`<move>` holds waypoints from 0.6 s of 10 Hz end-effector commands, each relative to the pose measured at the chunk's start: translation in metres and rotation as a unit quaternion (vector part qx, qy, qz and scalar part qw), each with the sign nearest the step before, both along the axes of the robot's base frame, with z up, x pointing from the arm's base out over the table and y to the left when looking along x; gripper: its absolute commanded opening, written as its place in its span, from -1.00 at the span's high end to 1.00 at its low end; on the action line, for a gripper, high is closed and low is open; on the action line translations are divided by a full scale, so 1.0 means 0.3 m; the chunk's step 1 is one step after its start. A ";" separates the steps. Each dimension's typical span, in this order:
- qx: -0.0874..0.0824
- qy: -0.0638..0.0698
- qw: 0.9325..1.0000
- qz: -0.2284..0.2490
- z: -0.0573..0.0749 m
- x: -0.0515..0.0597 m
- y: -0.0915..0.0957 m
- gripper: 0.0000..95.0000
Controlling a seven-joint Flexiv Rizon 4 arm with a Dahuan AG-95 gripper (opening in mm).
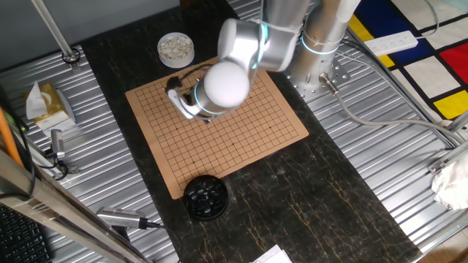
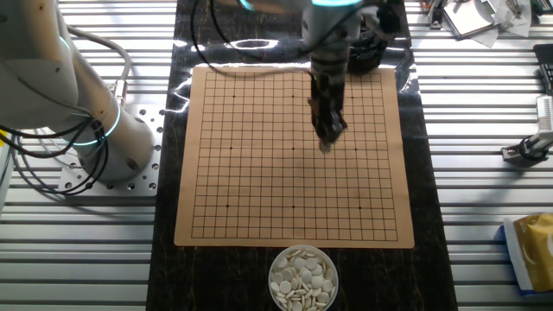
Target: Play the first move as black on the 3-4 point in the upper right corner of the Go board
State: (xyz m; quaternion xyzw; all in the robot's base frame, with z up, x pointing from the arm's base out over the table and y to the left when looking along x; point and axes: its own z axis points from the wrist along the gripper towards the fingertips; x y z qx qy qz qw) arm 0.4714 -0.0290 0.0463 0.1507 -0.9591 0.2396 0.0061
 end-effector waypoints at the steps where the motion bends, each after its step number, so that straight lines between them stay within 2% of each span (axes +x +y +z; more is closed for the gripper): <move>1: 0.000 0.007 1.000 0.013 0.012 0.026 -0.067 1.00; 2: 0.000 0.006 1.000 0.017 0.010 0.032 -0.085 1.00; 3: -0.001 0.007 1.000 0.027 -0.002 0.054 -0.139 1.00; 6: -0.008 0.009 0.999 0.046 -0.020 0.090 -0.229 1.00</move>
